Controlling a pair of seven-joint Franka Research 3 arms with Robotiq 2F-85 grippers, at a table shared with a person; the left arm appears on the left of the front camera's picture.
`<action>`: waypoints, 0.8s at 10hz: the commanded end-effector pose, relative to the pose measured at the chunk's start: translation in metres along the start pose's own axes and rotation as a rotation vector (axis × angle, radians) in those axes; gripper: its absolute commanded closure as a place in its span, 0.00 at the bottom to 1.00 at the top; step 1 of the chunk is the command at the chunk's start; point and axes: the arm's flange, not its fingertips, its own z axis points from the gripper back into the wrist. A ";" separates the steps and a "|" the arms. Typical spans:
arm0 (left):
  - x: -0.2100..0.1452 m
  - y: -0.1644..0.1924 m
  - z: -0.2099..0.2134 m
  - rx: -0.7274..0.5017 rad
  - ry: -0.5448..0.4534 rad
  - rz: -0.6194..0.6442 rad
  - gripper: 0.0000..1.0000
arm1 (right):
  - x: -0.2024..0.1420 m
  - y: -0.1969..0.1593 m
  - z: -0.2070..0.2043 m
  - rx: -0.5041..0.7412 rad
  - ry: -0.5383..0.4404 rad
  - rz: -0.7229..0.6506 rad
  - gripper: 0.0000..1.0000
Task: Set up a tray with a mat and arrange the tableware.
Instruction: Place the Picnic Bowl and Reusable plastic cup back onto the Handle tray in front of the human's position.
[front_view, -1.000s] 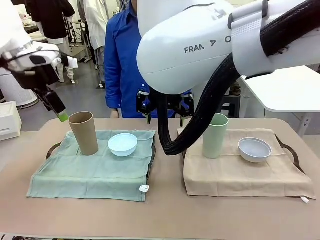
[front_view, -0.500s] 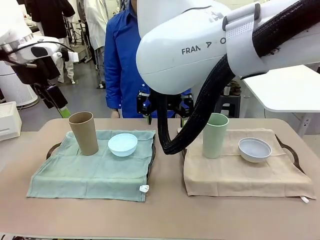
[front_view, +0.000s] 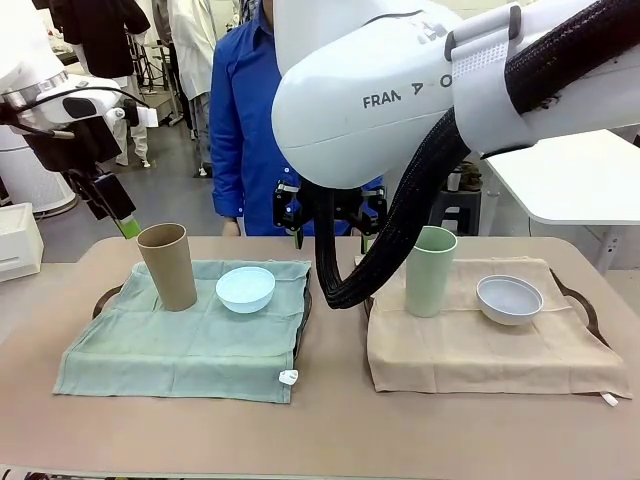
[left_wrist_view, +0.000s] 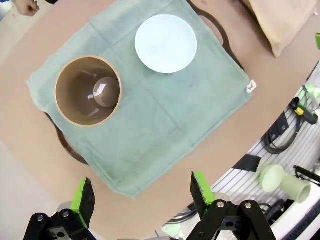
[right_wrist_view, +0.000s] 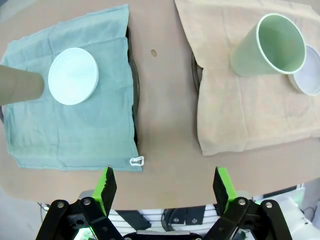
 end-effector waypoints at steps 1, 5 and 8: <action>-0.001 0.001 0.001 0.019 -0.006 -0.024 0.00 | -0.002 -0.003 0.000 0.000 0.001 -0.002 0.00; 0.010 -0.032 -0.013 -0.015 0.009 0.349 0.00 | 0.010 -0.038 0.001 0.072 0.060 0.052 0.00; 0.007 -0.040 -0.002 -0.066 -0.018 0.415 0.00 | 0.023 -0.104 0.034 0.184 0.134 0.225 0.00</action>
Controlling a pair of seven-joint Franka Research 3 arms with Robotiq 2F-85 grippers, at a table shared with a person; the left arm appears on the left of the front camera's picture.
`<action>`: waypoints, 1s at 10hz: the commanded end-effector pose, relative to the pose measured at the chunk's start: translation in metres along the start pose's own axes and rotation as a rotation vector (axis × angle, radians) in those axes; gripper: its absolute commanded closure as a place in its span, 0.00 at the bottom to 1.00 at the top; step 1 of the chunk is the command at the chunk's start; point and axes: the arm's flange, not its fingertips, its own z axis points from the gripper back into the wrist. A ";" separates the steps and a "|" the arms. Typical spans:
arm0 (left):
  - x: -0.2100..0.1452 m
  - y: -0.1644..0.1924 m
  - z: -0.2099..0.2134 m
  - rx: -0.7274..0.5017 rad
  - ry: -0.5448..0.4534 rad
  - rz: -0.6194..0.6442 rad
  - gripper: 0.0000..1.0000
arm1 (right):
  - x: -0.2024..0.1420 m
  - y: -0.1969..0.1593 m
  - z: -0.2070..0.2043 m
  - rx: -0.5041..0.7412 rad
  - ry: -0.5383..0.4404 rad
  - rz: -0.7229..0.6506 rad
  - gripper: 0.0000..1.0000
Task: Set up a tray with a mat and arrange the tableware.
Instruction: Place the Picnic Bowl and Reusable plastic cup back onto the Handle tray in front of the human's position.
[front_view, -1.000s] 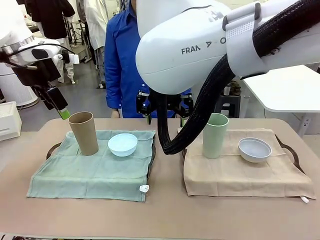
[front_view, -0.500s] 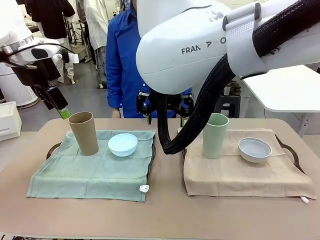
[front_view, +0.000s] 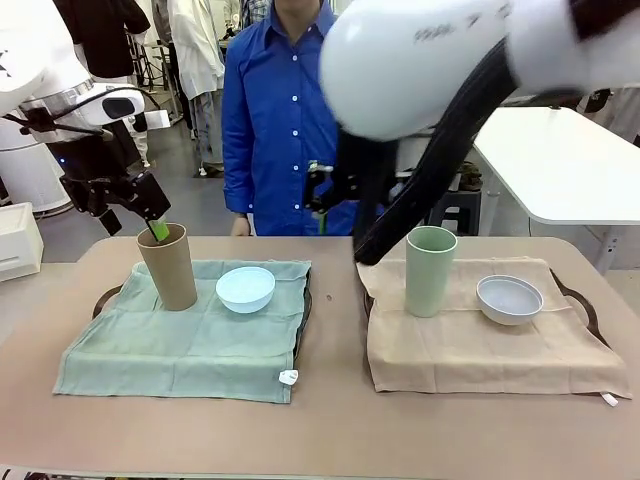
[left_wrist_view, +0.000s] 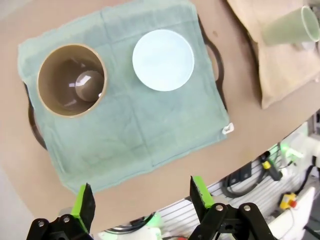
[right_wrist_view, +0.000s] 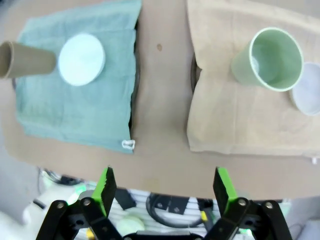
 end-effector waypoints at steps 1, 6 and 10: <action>-0.008 0.000 0.012 -0.106 -0.027 0.024 0.00 | -0.016 -0.054 0.025 0.069 0.039 0.063 0.00; -0.005 0.065 0.050 -0.600 -0.125 0.021 0.00 | -0.057 -0.183 0.064 0.476 -0.047 -0.103 0.00; -0.016 0.119 0.045 -0.729 -0.073 0.072 0.00 | -0.077 -0.253 0.057 0.674 -0.099 -0.270 0.00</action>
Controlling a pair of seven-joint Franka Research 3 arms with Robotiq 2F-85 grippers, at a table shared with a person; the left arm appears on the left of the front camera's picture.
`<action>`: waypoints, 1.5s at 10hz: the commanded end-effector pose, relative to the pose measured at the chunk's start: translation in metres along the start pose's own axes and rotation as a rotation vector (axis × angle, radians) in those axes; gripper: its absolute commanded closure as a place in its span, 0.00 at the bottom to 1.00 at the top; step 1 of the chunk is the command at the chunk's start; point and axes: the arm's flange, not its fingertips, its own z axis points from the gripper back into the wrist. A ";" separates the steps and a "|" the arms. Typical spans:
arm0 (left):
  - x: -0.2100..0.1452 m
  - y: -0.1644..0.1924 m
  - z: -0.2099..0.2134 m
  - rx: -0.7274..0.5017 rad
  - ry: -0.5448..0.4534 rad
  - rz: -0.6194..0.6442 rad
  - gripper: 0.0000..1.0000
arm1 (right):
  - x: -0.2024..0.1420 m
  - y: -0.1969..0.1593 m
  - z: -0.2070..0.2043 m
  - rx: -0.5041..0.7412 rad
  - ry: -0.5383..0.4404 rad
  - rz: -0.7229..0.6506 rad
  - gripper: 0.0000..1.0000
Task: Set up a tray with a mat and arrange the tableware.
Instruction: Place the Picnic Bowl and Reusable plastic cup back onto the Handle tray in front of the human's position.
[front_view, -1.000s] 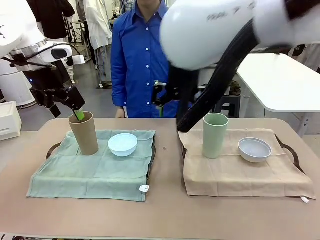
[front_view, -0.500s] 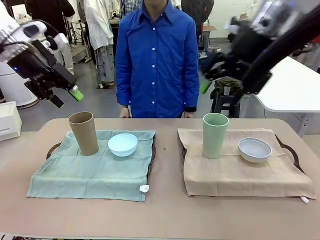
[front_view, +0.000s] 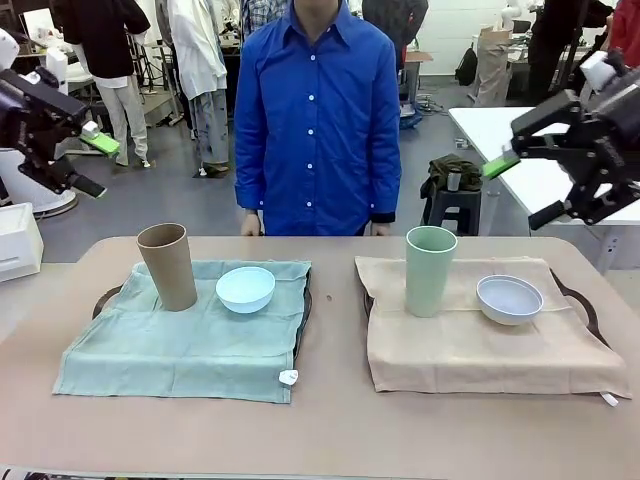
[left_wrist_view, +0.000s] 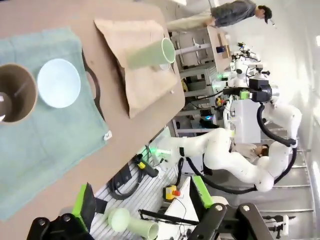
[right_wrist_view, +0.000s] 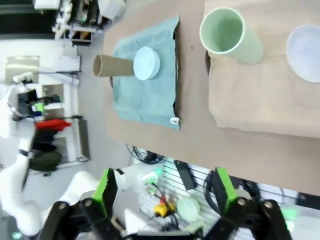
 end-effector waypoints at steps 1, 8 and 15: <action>-0.006 -0.004 -0.015 0.285 0.116 -0.237 0.00 | 0.000 0.017 -0.007 -0.043 0.020 0.044 0.00; 0.013 0.032 0.013 -0.168 0.045 0.114 0.00 | 0.032 -0.035 0.052 0.144 0.199 0.021 0.00; 0.009 0.116 0.038 -0.446 -0.029 0.330 0.00 | 0.083 -0.155 0.118 0.385 0.173 -0.203 0.00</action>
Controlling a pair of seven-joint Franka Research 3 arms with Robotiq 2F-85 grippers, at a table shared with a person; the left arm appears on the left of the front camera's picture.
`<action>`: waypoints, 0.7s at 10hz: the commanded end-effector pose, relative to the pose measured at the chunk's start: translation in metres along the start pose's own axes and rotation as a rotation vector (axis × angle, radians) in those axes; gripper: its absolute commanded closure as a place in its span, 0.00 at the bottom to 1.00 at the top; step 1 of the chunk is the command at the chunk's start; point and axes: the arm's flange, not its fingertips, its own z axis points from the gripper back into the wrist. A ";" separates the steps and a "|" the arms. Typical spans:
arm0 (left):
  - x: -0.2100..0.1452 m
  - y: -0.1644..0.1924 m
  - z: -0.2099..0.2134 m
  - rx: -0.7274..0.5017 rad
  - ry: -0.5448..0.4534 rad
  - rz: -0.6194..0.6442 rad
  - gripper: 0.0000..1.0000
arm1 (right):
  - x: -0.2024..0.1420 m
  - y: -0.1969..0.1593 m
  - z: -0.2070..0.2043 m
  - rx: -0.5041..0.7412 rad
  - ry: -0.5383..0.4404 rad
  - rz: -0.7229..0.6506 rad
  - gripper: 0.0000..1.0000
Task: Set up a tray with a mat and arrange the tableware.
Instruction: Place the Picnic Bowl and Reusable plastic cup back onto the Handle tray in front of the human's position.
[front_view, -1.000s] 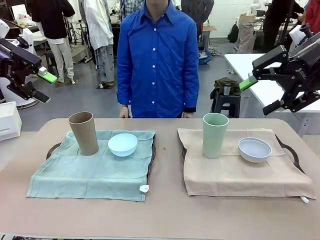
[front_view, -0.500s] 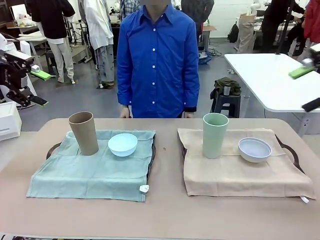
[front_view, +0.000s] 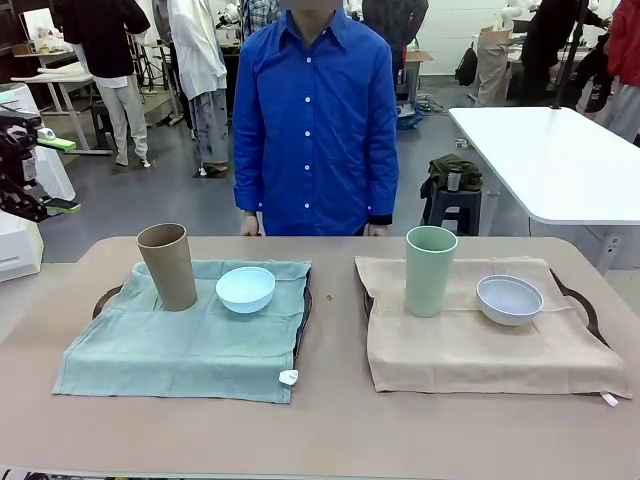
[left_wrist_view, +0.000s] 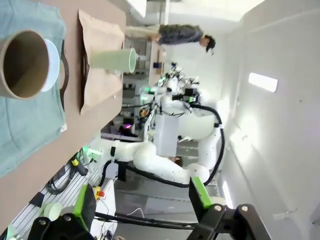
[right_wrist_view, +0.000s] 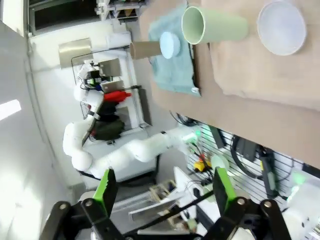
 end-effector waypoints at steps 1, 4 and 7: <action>0.013 -0.002 0.013 -0.032 -0.030 0.001 0.00 | 0.006 -0.014 0.000 0.082 -0.060 -0.031 0.00; 0.027 0.010 0.017 0.087 -0.077 -0.035 0.00 | 0.010 -0.047 -0.001 0.071 -0.103 -0.091 0.00; 0.036 0.015 0.009 0.217 -0.078 -0.047 0.00 | 0.010 -0.058 -0.004 0.030 -0.141 -0.104 0.00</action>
